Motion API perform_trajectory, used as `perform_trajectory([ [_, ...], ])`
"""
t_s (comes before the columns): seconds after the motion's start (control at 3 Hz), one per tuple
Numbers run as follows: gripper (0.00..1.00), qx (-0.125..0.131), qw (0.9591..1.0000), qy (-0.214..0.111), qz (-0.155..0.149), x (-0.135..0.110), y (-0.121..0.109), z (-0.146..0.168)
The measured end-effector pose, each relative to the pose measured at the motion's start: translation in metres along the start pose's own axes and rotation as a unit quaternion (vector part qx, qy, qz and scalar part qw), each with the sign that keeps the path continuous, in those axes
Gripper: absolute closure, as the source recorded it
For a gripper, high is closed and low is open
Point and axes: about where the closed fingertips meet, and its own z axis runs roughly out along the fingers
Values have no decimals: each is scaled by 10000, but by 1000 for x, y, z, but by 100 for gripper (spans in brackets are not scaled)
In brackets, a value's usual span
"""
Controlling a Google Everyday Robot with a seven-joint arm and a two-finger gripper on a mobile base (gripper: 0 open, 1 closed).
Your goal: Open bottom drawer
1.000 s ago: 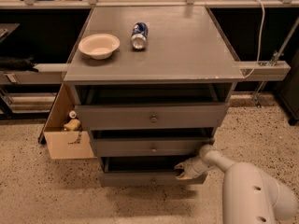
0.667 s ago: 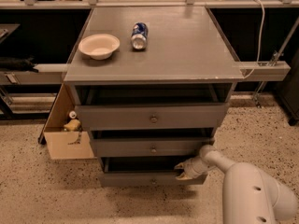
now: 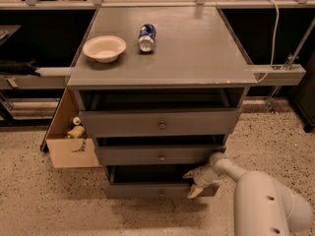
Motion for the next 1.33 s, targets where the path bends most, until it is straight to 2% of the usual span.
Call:
perform_trajectory([
  [0.33,0,0,10000,0,0,0,0,0],
  [0.67,0,-1,10000,0,0,0,0,0],
  [1.0,0,-191,9997,-108,117,1,16,10],
  [1.33,14,-357,9991,-88,209,1,34,12],
])
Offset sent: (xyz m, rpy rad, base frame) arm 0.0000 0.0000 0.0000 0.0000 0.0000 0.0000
